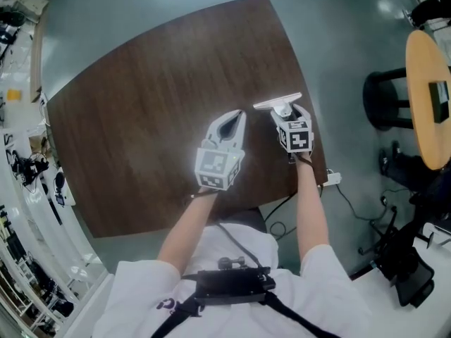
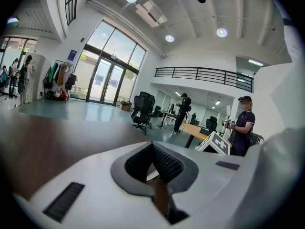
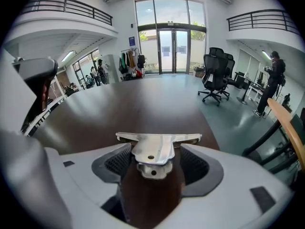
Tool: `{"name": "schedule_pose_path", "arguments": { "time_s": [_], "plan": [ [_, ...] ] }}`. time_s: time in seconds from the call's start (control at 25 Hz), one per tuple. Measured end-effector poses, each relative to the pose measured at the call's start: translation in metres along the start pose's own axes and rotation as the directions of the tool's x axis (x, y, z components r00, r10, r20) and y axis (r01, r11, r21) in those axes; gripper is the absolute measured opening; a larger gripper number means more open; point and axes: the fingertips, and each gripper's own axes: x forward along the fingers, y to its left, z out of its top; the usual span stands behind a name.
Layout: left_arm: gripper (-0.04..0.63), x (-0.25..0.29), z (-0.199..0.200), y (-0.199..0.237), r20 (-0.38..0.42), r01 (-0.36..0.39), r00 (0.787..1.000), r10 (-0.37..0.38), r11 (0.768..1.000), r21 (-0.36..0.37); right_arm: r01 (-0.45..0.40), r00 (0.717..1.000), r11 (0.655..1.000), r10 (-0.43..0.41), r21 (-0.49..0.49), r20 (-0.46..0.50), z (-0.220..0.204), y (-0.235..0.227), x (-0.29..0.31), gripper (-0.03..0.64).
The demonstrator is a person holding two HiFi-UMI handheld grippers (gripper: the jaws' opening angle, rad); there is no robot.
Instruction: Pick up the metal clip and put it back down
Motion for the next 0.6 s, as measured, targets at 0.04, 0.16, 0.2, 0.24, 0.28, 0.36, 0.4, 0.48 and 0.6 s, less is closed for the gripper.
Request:
{"name": "schedule_pose_path", "arguments": {
  "time_s": [0.04, 0.16, 0.2, 0.24, 0.28, 0.36, 0.4, 0.48, 0.6],
  "plan": [
    [0.009, -0.005, 0.001, 0.002, 0.005, -0.004, 1.000, 0.004, 1.000, -0.002, 0.004, 1.000, 1.000, -0.004, 0.001, 0.006, 0.001, 0.002, -0.005, 0.301],
    [0.009, -0.019, 0.008, 0.006, 0.023, -0.015, 1.000, 0.015, 1.000, -0.002, 0.015, 0.999, 1.000, -0.015, 0.019, 0.034, 0.004, 0.007, -0.024, 0.301],
    [0.009, -0.025, 0.010, 0.005, 0.030, -0.019, 0.999, 0.019, 1.000, 0.001, 0.017, 0.999, 0.999, -0.018, 0.028, 0.052, 0.007, 0.010, -0.033, 0.300],
    [0.009, -0.031, 0.013, 0.004, 0.036, -0.022, 0.999, 0.022, 1.000, 0.006, 0.017, 0.997, 0.999, -0.019, 0.036, 0.076, 0.010, 0.013, -0.044, 0.300],
    [0.009, -0.038, 0.016, 0.002, 0.043, -0.025, 0.999, 0.024, 1.000, 0.011, 0.011, 0.994, 0.999, -0.016, 0.044, 0.107, 0.015, 0.019, -0.056, 0.299],
    [0.009, -0.052, 0.022, -0.003, 0.060, -0.026, 0.998, 0.025, 0.999, 0.018, -0.014, 0.983, 0.998, 0.003, 0.059, 0.181, 0.028, 0.034, -0.080, 0.299],
    [0.009, -0.059, 0.025, -0.005, 0.071, -0.030, 0.997, 0.028, 0.999, 0.021, -0.029, 0.975, 0.998, 0.014, 0.063, 0.222, 0.034, 0.043, -0.093, 0.299],
    [0.009, -0.077, 0.033, -0.007, 0.099, -0.041, 0.994, 0.039, 0.999, 0.021, -0.047, 0.950, 0.997, 0.027, 0.057, 0.311, 0.050, 0.063, -0.122, 0.256],
    [0.009, -0.110, 0.046, -0.008, 0.142, -0.064, 0.988, 0.059, 0.998, 0.029, -0.071, 0.900, 0.997, 0.045, 0.044, 0.434, 0.071, 0.100, -0.169, 0.184]
  ]
}}
